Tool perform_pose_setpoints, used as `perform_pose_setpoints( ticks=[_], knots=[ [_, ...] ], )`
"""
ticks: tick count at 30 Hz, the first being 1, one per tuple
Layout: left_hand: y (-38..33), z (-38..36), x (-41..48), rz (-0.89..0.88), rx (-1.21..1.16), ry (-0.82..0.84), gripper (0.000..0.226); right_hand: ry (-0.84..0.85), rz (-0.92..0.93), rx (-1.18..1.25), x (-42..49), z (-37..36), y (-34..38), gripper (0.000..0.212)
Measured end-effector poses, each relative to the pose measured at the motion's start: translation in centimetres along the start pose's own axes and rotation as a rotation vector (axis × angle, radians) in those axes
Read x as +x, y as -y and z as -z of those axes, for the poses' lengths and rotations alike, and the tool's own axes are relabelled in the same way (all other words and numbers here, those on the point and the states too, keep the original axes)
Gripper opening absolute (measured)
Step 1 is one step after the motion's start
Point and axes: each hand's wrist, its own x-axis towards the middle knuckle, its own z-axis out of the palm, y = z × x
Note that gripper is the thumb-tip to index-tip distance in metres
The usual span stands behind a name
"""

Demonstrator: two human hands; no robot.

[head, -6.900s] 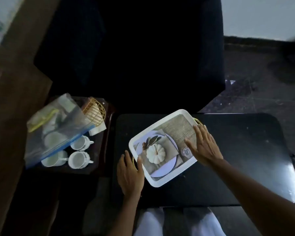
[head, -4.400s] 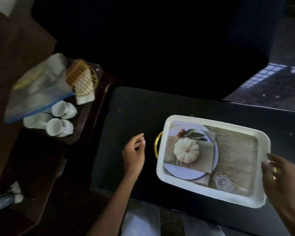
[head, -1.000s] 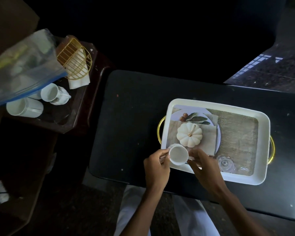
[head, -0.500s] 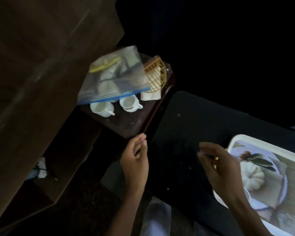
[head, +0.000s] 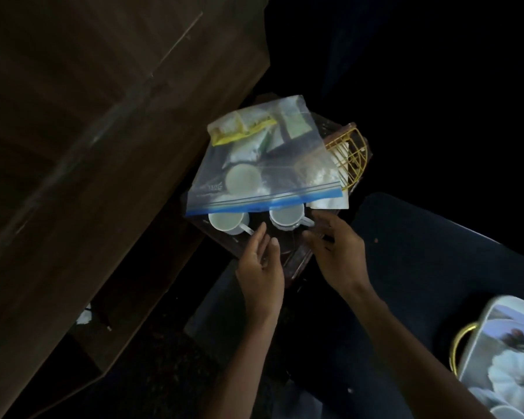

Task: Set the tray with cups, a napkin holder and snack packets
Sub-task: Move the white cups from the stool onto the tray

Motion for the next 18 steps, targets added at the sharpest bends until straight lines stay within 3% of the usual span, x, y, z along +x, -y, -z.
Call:
perform_pose_setpoints(
  ticks=[18],
  knots=[
    [-1.2, -0.9, 0.6, 0.020, -0.069, 0.021, 0.034, -0.053, -0.049, 0.106, 1.0, -1.2, -0.8, 0.007]
  ],
)
